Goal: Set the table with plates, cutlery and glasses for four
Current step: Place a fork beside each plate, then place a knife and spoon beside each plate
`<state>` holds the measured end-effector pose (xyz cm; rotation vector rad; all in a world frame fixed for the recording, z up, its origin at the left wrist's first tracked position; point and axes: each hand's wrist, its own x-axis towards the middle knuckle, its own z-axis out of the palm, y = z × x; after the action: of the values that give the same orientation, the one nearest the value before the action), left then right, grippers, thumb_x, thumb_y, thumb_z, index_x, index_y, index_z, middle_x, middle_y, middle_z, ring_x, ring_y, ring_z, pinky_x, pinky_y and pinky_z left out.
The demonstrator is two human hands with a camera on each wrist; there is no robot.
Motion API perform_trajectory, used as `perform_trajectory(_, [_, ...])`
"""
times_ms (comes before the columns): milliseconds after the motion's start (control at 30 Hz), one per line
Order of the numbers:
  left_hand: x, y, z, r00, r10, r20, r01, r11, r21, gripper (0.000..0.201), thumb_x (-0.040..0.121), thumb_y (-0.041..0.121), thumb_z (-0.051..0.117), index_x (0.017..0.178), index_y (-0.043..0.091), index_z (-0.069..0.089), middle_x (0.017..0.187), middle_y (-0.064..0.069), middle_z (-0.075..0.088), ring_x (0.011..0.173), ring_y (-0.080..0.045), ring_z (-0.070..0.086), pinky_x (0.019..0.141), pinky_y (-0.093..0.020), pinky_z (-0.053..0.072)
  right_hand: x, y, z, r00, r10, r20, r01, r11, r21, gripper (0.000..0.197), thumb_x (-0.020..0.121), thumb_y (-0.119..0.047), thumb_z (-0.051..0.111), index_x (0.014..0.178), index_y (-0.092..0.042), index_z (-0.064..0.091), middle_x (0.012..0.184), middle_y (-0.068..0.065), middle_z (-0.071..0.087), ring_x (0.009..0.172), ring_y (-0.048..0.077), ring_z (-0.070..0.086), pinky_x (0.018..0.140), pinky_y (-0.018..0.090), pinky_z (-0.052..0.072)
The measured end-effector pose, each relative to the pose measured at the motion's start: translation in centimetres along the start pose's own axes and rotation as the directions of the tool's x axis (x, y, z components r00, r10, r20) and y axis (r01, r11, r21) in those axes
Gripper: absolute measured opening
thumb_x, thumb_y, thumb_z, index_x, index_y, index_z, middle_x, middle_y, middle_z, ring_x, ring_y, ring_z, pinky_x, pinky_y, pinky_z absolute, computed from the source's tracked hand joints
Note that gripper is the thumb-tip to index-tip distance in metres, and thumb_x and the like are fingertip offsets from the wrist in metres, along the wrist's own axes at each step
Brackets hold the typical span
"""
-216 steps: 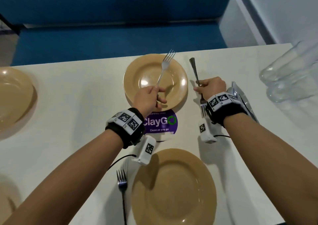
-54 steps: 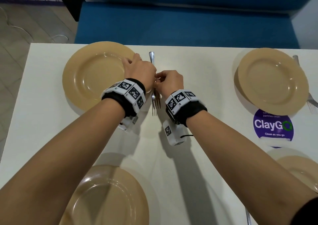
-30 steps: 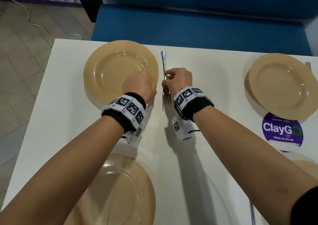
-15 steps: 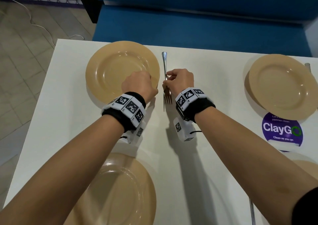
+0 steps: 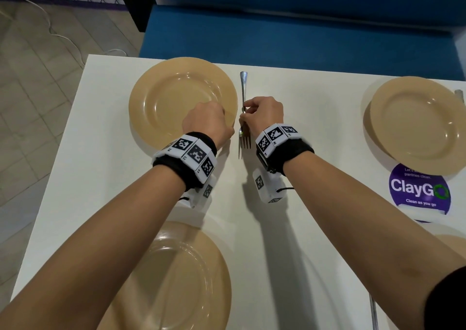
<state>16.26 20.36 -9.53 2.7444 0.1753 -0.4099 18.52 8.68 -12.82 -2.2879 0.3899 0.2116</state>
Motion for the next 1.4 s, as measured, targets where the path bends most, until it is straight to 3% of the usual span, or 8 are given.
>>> perform_trajectory(267, [-0.3,0.1,-0.4,1.000,0.014,-0.006,-0.014,1.000,-0.003,0.037,0.080,0.033,0.070,0.113,0.018,0.066,0.108,-0.005,0.067,0.100,-0.027,0.062,0.077,-0.032,0.048,0.0,0.2,0.3,1.000,0.012,0.000,-0.012,0.999,0.036,0.030,0.079,-0.008,0.070,0.109,-0.010,0.069,0.098,0.008,0.072,0.093,0.022,0.067,0.089,0.031,0.053])
perform_trajectory(400, [-1.0,0.4,-1.0,0.998,0.054,-0.044,-0.056,0.997,-0.049,0.047,0.082,0.030,0.066,0.127,0.022,0.058,0.120,0.000,0.064,0.113,-0.024,0.057,0.089,-0.034,0.046,-0.6,0.6,-0.3,1.000,0.020,-0.006,-0.020,0.995,0.102,0.029,0.081,-0.011,0.070,0.109,-0.009,0.068,0.096,0.010,0.071,0.092,0.025,0.068,0.088,0.036,0.054])
perform_trajectory(533, [-2.4,2.2,-1.2,0.970,0.222,-0.103,-0.233,0.967,-0.104,0.047,0.084,0.026,0.062,0.130,0.020,0.054,0.128,-0.003,0.058,0.123,-0.025,0.043,0.098,-0.032,0.036,-2.1,1.4,-3.2,0.998,-0.006,-0.058,0.012,0.994,0.107,0.029,0.085,-0.017,0.066,0.114,-0.010,0.066,0.104,0.007,0.070,0.098,0.019,0.064,0.088,0.021,0.046])
perform_trajectory(700, [-5.5,8.6,-0.8,0.920,0.368,-0.133,-0.387,0.904,-0.181,0.049,0.085,0.026,0.059,0.132,0.019,0.047,0.128,-0.002,0.053,0.123,-0.025,0.037,0.099,-0.029,0.031,-5.1,4.1,-10.7,0.972,-0.026,-0.235,0.050,0.994,0.095,0.035,0.087,-0.023,0.061,0.120,-0.012,0.060,0.121,0.007,0.058,0.109,0.018,0.057,0.094,0.025,0.043])
perform_trajectory(900, [-11.0,21.2,3.0,0.847,0.528,-0.066,-0.526,0.813,-0.249,0.052,0.081,0.027,0.063,0.130,0.018,0.046,0.124,-0.004,0.053,0.118,-0.025,0.040,0.096,-0.030,0.034,-8.4,14.0,-24.5,0.880,0.111,-0.462,-0.074,0.993,0.096,0.035,0.087,-0.029,0.061,0.116,-0.011,0.062,0.116,0.007,0.064,0.107,0.020,0.059,0.092,0.024,0.040])
perform_trajectory(1167, [-18.1,40.6,16.7,0.769,0.584,0.261,-0.558,0.812,-0.171,0.051,0.084,0.034,0.062,0.130,0.019,0.047,0.127,-0.005,0.055,0.121,-0.024,0.047,0.099,-0.037,0.043,-12.3,35.9,-40.0,0.815,0.367,-0.449,-0.391,0.919,0.041,0.036,0.089,-0.029,0.058,0.118,-0.008,0.061,0.117,0.012,0.065,0.109,0.028,0.059,0.087,0.025,0.041])
perform_trajectory(1300, [-20.5,47.6,22.6,0.806,0.450,0.386,-0.436,0.891,-0.127,0.045,0.088,0.038,0.061,0.119,0.008,0.053,0.114,-0.011,0.062,0.102,-0.028,0.059,0.081,-0.035,0.050,-12.4,43.3,-44.1,0.809,0.442,-0.387,-0.493,0.869,-0.036,0.034,0.089,-0.021,0.057,0.119,-0.006,0.061,0.119,0.016,0.063,0.112,0.031,0.057,0.095,0.030,0.043])
perform_trajectory(1400, [-20.4,48.6,23.9,0.846,0.371,0.382,-0.350,0.928,-0.126,0.033,0.090,0.038,0.060,0.093,0.005,0.053,0.095,-0.011,0.062,0.077,-0.024,0.053,0.065,-0.031,0.044,-11.9,44.4,-43.2,0.824,0.441,-0.356,-0.494,0.866,-0.072,0.035,0.086,-0.017,0.060,0.119,-0.008,0.061,0.120,0.017,0.062,0.111,0.031,0.058,0.095,0.030,0.044])
